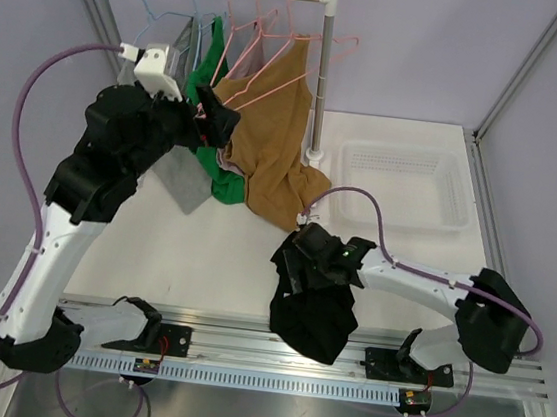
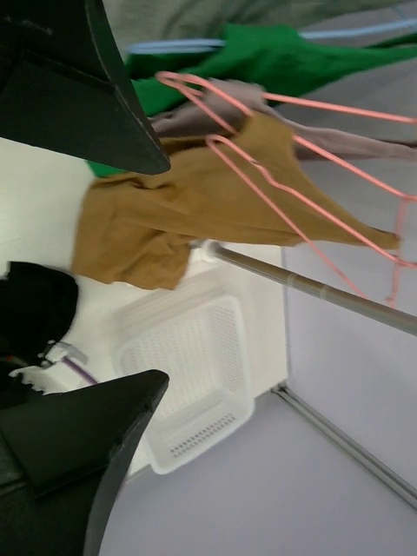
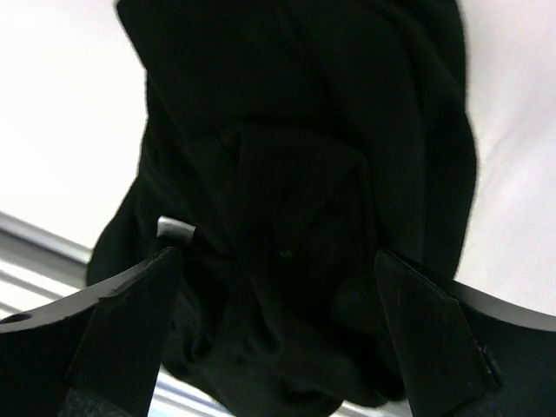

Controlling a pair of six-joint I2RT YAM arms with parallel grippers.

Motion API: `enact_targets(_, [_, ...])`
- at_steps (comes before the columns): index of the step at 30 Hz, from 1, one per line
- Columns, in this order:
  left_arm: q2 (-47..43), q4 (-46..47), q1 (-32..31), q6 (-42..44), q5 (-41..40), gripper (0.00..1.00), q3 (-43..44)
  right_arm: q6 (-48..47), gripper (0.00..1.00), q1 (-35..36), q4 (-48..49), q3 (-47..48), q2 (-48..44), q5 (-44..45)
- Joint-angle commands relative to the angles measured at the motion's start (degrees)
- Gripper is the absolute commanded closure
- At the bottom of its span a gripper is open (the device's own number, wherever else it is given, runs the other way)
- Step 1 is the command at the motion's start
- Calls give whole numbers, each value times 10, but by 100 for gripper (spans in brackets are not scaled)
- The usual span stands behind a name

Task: Remove the tank top from the hanger

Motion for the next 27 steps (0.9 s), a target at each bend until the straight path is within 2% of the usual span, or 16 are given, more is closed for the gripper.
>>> enact_targets(1, [-69,-16,0,-15,-41,1,-96,16,1,21,21,26,57,51])
enact_targets(6, [-206,-45,1,-22,-65,1,-243,20,9,25,38,28,120,49])
enact_targets(7, [-223,-46,0,-20,-65,1,-263,21,13,26,40,28,133,51])
enact_targets(8, [-239,-53,1,-17,-65,1,-278,20,20,26,44,29,137,46])
enact_targets(9, [-273,-56,1,-13,-67,1,-293,16,41,28,49,31,143,41])
enact_targets(11, [-306,-53,1,4,-75,1,-339,9,61,33,55,34,137,41])
enact_targets(12, [-336,-47,1,11,-83,1,-358,5,81,35,55,37,130,40])
enact_targets(13, [-353,-44,1,21,-88,1,-387,0,96,36,51,45,110,39])
enact_targets(14, [-365,-40,1,22,-93,1,-402,-4,100,36,44,51,96,43])
enact_targets(21, [-448,-11,1,9,-137,1,-501,-45,100,34,-93,164,-34,157])
enact_targets(26, [-445,-23,3,6,-159,1,-512,-107,100,-4,-180,322,-47,242])
enact_targets(27, [-444,-24,4,5,-164,1,-512,-118,100,-35,-186,365,-40,243])
